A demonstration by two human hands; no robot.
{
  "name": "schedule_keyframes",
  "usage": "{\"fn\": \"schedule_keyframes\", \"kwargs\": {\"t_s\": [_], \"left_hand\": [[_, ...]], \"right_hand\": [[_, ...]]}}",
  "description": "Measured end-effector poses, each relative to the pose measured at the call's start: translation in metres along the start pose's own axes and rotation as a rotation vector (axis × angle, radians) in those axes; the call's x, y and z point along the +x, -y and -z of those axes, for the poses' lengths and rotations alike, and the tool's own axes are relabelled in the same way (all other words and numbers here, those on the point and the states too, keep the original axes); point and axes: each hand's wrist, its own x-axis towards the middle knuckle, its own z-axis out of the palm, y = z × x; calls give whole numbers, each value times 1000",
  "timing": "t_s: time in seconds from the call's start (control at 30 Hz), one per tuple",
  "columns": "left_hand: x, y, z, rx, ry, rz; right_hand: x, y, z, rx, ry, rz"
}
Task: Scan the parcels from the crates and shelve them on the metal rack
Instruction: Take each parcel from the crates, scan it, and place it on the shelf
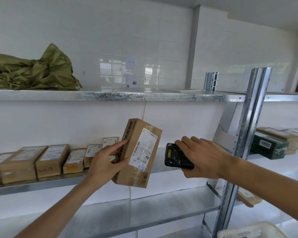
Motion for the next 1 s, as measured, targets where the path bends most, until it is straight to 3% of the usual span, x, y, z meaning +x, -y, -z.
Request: {"fn": "schedule_keyframes", "kwargs": {"t_s": [0.4,0.73,1.0], "left_hand": [[4,-4,-9,-44,9,60],[3,-3,-53,-383,102,315],[12,18,-108,-433,132,451]], "right_hand": [[5,-7,-14,-48,46,-48],[-5,-3,-37,427,56,-95],[0,-22,-102,590,156,-35]]}}
